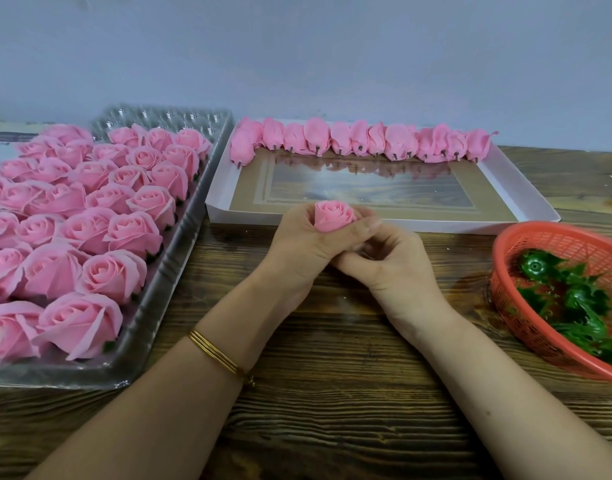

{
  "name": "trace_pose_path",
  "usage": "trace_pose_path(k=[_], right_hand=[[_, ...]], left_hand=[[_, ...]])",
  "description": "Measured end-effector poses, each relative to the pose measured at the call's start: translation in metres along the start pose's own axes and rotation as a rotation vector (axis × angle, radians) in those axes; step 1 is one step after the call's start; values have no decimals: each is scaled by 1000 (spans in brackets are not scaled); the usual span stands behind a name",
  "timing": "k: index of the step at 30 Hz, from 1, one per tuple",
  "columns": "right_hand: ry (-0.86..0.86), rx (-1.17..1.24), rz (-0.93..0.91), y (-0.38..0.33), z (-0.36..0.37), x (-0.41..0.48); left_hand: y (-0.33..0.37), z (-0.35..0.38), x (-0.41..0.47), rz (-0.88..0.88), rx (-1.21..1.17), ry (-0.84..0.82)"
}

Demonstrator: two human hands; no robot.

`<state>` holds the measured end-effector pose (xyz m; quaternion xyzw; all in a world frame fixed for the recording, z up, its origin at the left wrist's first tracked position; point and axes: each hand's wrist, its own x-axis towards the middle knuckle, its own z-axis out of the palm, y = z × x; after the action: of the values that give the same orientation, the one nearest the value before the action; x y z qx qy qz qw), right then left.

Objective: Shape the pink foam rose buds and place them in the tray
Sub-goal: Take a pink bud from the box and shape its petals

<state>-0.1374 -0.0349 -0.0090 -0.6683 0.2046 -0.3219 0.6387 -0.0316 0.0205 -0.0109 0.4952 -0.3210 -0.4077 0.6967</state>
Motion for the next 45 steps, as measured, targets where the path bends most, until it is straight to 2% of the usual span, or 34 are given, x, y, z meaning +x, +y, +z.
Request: trace_pose_path(k=[10,15,18,26,45], right_hand=[[-24,27,102,8,-5,3],[134,198,160,4,-9,7],[170,214,138,3,-11,8],[180,189,153,1,-4,4],[161,175,122,-1,-4,1]], left_hand=[[-2,0,0,29,34,28],[-4,-3,1,241,375,161],[-6,-4,0,316,509,143],[-7,-3,-1,251,576,-2],[-8,0,-4,288,654,70]])
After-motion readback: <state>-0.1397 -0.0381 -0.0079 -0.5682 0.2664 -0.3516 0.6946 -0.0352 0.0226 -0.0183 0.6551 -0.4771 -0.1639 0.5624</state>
